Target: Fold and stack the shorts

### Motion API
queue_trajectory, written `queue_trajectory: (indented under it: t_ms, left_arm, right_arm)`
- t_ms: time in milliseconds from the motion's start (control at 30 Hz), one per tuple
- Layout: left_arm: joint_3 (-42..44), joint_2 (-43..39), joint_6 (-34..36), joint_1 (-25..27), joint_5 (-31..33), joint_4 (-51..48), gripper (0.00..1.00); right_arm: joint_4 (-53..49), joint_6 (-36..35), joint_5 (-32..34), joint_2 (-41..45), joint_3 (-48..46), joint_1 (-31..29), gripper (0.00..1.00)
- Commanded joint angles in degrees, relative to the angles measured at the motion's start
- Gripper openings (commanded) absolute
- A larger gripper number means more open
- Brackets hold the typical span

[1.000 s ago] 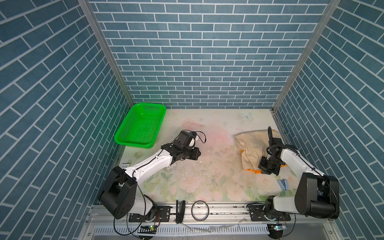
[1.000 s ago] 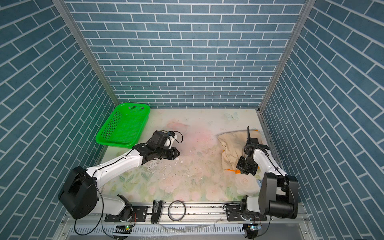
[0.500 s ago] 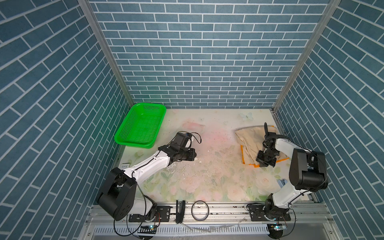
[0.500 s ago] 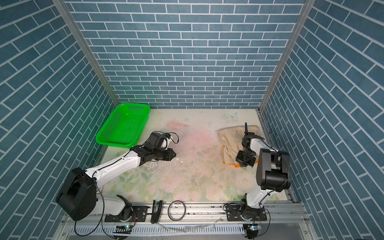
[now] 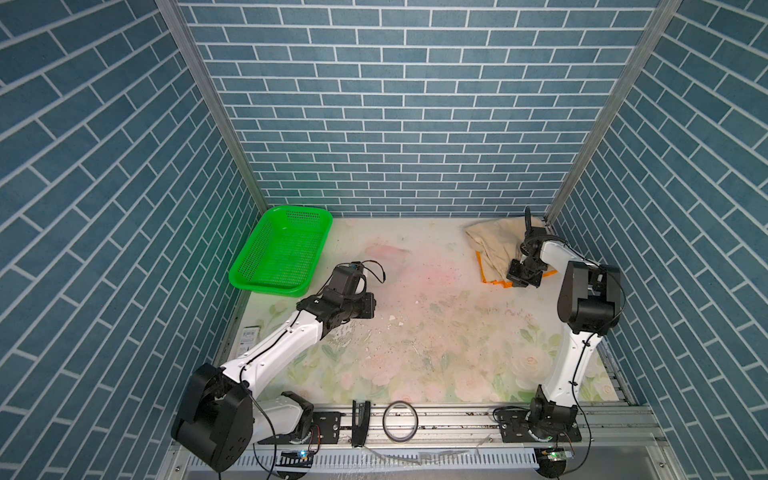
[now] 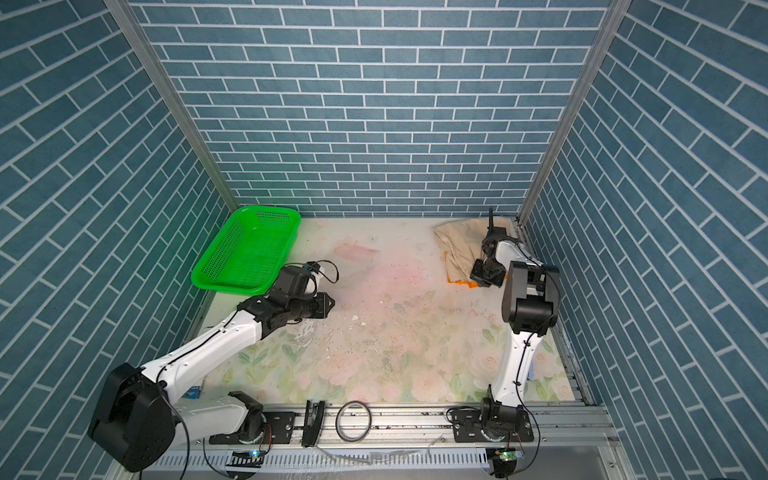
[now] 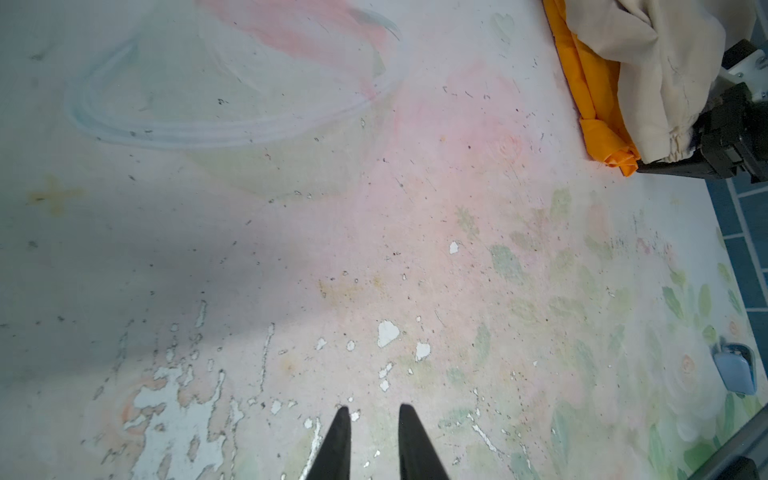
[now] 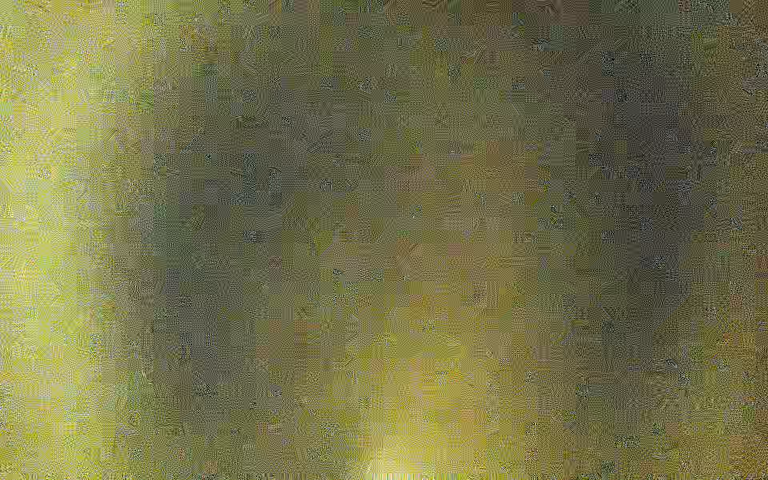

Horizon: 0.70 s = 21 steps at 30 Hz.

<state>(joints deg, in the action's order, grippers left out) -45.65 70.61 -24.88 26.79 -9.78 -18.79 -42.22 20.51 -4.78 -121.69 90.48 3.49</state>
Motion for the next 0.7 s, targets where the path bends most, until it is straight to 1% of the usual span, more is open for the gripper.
queue_trajectory:
  t_ms: [0,67,133,167,200,233,267,367,400,433,467,500,567,633,667]
  left_arm:
    - [0.4,-0.9,1.6,-2.2,3.2,-3.0,0.23]
    - [0.3,-1.5,2.1,-3.5,4.4,-3.2,0.23]
    - [0.4,-2.6,2.6,-4.8,6.5,-2.9,0.26]
    - [0.2,-3.6,2.6,-5.4,8.9,-3.7,0.26]
    - [-0.1,-4.8,2.2,-5.6,12.5,-5.4,0.23]
    - [0.2,-7.0,1.7,-5.6,17.2,-6.6,0.22]
    - [1.2,-9.3,1.6,-5.7,20.8,-6.6,0.23]
    - [5.5,-18.5,4.0,-6.6,32.7,-3.5,0.38]
    - [7.6,-20.6,4.5,-7.3,35.4,-2.0,0.47]
    - [8.9,-22.6,5.3,-8.1,37.9,0.2,0.61]
    - [10.5,-23.9,6.0,-8.7,41.0,3.0,0.85]
    - [12.0,-24.7,7.0,-9.0,43.6,5.9,0.99]
    - [15.5,-24.9,11.1,-9.6,48.6,14.0,1.0]
    - [17.8,-23.7,14.8,-10.4,51.9,20.4,1.0]
    - [18.9,-22.6,17.1,-11.3,52.0,23.5,1.0]
  right_arm:
    - [1.9,-1.5,-1.7,-3.6,3.0,0.0,0.0]
    - [1.4,-1.9,-1.8,-2.5,3.5,0.0,0.0]
    - [2.7,-2.4,-1.8,2.3,0.3,-0.1,0.0]
    - [4.1,-2.4,-2.0,5.7,-2.1,0.0,0.0]
    - [4.8,-2.7,-2.5,8.9,-4.4,-0.1,0.02]
    - [5.4,-2.8,-2.6,12.8,-6.8,0.0,0.08]
    - [5.7,-3.0,-2.6,16.4,-8.9,-0.1,0.11]
    - [10.0,-3.8,-3.4,31.6,-19.2,0.0,0.19]
    - [13.1,-3.7,-4.7,36.4,-23.2,0.1,0.23]
    - [17.9,-4.0,-6.9,42.1,-28.7,0.1,0.28]
    - [22.8,-4.1,-7.5,47.0,-33.8,0.1,0.39]
    - [26.5,-3.9,-7.3,50.6,-37.9,0.1,0.48]
    - [32.0,-4.8,-4.2,56.4,-45.4,0.1,0.6]
    - [35.5,-6.6,-1.1,58.6,-50.3,0.1,0.66]
    - [37.5,-7.1,0.8,59.1,-52.5,0.1,0.69]
